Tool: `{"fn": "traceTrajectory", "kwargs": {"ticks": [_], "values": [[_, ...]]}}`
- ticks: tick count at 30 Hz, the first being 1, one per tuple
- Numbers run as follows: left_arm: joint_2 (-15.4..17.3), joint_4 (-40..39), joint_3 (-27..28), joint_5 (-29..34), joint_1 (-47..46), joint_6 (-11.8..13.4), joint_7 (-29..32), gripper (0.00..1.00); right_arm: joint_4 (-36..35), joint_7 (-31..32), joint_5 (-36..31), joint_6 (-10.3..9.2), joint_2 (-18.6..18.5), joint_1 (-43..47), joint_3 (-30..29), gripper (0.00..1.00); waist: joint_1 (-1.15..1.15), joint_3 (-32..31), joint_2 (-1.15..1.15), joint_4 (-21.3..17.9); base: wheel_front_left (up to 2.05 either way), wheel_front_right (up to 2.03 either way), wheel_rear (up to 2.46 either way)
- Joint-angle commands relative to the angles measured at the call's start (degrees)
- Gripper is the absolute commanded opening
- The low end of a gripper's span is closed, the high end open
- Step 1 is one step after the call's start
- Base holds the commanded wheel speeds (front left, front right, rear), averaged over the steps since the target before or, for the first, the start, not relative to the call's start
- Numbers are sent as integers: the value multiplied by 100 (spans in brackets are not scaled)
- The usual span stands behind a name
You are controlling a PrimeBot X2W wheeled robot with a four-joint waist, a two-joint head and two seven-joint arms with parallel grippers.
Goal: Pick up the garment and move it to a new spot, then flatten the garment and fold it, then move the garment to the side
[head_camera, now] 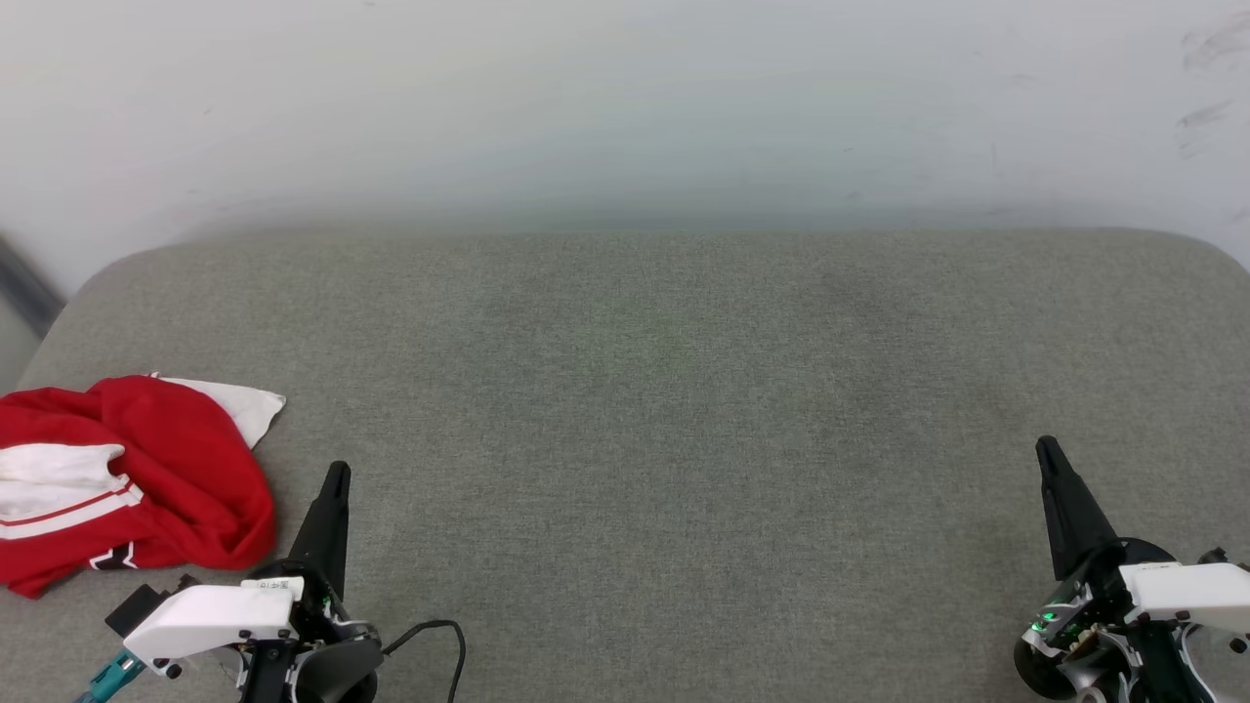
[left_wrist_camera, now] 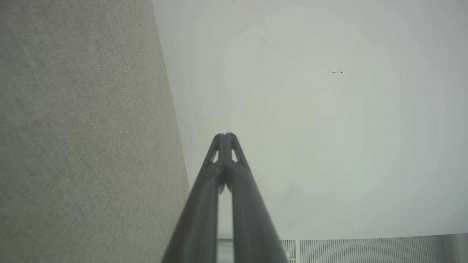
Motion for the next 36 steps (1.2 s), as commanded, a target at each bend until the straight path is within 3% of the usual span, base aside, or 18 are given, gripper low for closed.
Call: {"fn": "traceTrajectory", "kwargs": {"ticks": [1, 17, 18, 36], "values": [[-12, 3, 7, 10, -42, -21, 9, 0, 6, -2, 18, -2, 28, -63, 3, 0, 0, 0, 0, 0, 0, 0, 0], [-12, 3, 7, 10, -42, -21, 9, 0, 6, -2, 18, -2, 28, -63, 3, 0, 0, 0, 0, 0, 0, 0, 0], [0, 4, 0, 0, 1, 1, 0, 100, 4, 0, -1, 0, 0, 0, 0, 100, 0, 0, 0, 0, 0, 0, 0], [0, -245, -445, 233, -94, 4, -471, 100, -255, -464, -373, -1, -83, 52, 300, 100, 0, 21, 0, 2, 0, 0, 0]]}}
